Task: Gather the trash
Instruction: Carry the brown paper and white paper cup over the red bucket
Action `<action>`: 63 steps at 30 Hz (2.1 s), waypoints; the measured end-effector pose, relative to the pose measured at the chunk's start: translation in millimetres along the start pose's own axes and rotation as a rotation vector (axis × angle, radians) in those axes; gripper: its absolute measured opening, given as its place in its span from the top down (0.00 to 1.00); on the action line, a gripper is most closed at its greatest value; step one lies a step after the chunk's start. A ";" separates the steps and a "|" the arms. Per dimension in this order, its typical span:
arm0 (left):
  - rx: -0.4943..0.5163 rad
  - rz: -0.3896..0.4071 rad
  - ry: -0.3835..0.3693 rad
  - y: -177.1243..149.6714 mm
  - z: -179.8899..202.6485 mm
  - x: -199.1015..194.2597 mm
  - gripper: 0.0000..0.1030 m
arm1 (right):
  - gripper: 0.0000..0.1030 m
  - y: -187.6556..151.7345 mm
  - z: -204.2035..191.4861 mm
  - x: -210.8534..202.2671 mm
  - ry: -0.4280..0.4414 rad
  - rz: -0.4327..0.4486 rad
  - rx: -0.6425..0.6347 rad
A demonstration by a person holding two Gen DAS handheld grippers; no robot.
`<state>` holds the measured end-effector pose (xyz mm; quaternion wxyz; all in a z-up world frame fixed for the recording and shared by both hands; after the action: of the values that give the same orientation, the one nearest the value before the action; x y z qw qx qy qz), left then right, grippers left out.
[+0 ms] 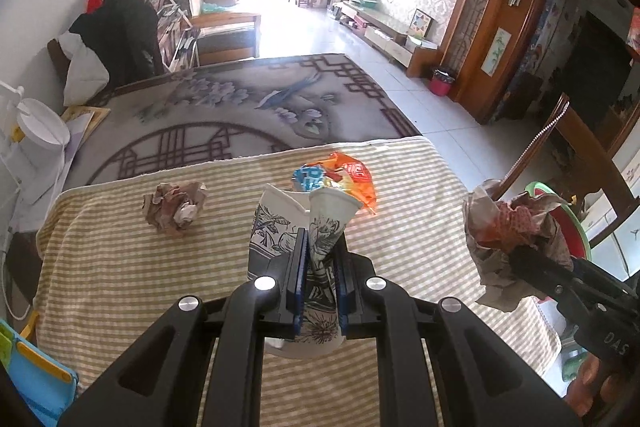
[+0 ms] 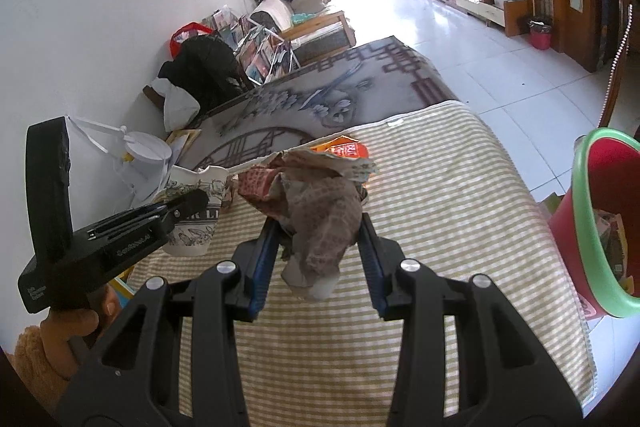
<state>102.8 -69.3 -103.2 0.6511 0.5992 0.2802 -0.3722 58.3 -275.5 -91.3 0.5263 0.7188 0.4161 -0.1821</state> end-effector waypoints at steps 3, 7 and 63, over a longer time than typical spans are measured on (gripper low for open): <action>0.005 0.004 0.003 -0.5 10.6 -1.8 0.90 | 0.62 0.6 6.4 -6.0 -0.001 0.008 -0.004; 0.007 0.007 0.013 -1.2 24.5 -4.4 0.90 | 0.62 2.9 16.1 -12.7 0.010 0.015 -0.008; 0.154 -0.004 0.001 18.7 277.6 29.6 0.90 | 0.62 30.4 243.9 -104.6 0.021 0.110 0.154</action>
<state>112.3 -348.1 -81.8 0.6021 0.6471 0.2521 -0.3938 63.9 -542.5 -92.3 0.4743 0.7808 0.3663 -0.1767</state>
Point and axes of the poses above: each gripper's, at about its wrist camera, not at the fingertips, and x roughly the way its jaws point, z to its right, y to its top, the point moved 5 cm from there along x, roughly the way its jaws point, and after that the axes turned 4 degrees about -z, right-handed, at the moved point
